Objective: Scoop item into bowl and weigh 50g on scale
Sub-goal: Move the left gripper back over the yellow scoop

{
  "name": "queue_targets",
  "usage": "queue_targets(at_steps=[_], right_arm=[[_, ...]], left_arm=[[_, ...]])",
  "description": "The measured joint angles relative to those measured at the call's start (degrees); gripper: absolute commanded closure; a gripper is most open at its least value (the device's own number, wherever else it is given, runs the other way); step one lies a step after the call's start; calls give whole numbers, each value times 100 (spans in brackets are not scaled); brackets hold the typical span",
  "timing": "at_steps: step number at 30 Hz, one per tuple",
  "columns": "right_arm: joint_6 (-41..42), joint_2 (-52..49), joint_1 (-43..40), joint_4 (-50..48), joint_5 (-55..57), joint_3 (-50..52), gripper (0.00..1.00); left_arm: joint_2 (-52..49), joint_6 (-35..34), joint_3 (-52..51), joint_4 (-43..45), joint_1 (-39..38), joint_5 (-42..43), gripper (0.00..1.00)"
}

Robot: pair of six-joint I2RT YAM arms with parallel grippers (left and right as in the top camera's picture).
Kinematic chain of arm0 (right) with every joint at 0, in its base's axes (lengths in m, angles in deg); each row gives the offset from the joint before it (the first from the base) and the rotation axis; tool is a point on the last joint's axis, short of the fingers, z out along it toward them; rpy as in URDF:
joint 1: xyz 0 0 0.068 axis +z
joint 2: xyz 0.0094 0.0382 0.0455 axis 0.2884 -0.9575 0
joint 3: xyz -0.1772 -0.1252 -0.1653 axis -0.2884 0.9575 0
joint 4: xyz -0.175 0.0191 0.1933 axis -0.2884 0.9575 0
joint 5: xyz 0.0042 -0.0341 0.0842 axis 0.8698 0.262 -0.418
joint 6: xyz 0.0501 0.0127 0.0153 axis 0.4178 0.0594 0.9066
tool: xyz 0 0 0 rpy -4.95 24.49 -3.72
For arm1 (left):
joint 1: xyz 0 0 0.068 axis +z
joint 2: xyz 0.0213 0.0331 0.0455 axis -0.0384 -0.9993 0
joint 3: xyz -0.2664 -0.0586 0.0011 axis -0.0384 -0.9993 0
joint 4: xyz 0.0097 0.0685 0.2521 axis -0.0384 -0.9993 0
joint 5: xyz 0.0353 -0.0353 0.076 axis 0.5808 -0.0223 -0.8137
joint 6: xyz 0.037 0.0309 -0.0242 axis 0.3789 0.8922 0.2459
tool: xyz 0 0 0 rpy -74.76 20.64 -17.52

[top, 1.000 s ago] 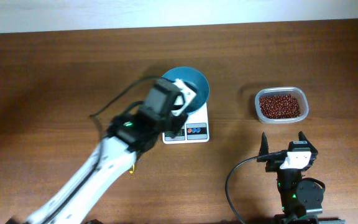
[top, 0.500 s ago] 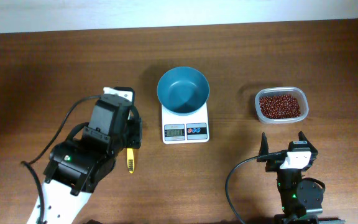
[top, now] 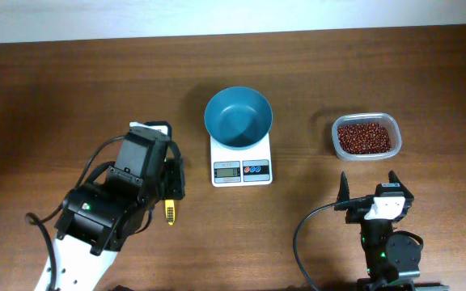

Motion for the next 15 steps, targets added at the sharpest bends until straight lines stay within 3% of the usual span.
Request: queue_targets(at_steps=[3,4,5,6,15], right_arm=[[-4,0,0,0,0,0,1],[-2,0,0,0,2,0,1],[2,0,0,0,0,0,1],[-2,0,0,0,0,0,1],[-4,0,0,0,2,0,1]], left_arm=[[0,-260,0,-308,31,-4,72],[0,-380,2,-468,31,-28,59],[0,-466,0,-608,31,-57,21],[0,-579,0,-776,31,-94,1],[-2,-1080,-7,-1480,31,-393,1]])
